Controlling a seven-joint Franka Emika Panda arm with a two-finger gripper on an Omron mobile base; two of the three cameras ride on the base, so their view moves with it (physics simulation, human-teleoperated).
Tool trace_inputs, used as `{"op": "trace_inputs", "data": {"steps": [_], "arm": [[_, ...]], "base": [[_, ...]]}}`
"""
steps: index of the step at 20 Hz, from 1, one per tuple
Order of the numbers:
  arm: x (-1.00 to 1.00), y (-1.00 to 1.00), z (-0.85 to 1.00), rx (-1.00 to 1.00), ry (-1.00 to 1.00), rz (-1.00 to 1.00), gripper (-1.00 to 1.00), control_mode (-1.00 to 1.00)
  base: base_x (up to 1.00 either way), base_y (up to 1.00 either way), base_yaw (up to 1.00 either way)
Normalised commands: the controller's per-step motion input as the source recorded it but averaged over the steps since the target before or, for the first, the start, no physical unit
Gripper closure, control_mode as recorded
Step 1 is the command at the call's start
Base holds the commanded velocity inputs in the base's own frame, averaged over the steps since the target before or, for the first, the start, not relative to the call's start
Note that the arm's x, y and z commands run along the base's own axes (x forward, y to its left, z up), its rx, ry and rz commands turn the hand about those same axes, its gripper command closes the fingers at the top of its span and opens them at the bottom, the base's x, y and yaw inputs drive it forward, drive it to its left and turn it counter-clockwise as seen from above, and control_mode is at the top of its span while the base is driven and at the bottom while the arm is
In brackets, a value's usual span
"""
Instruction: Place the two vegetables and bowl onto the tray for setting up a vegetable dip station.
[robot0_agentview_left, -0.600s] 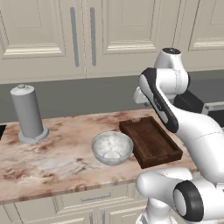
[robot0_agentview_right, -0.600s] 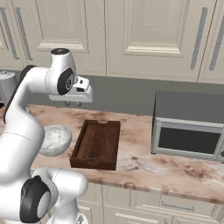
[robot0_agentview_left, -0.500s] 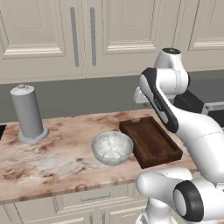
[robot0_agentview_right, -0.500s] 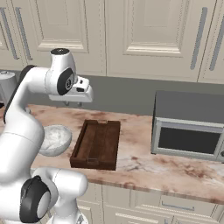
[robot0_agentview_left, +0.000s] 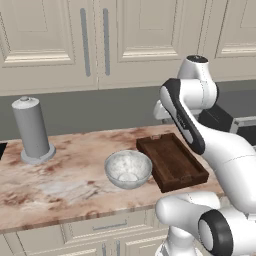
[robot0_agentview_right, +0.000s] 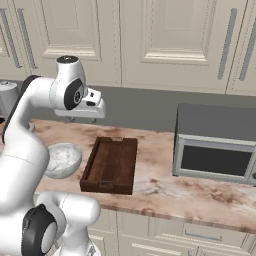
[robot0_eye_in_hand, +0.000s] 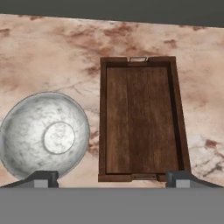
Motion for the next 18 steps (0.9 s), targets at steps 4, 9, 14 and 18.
{"op": "trace_inputs", "data": {"steps": [4,9,14,18], "arm": [[-0.12,0.01,0.00,0.00,0.00,0.00,-1.00,-1.00],[-0.38,0.00,0.00,0.00,0.00,0.00,-1.00,-1.00],[-0.62,0.00,0.00,0.00,0.00,0.00,-1.00,-1.00],[-0.61,0.00,0.00,0.00,0.00,0.00,-1.00,-1.00]], "base": [[0.00,0.00,0.00],[0.00,0.00,0.00],[0.00,0.00,0.00],[0.00,0.00,0.00]]}}
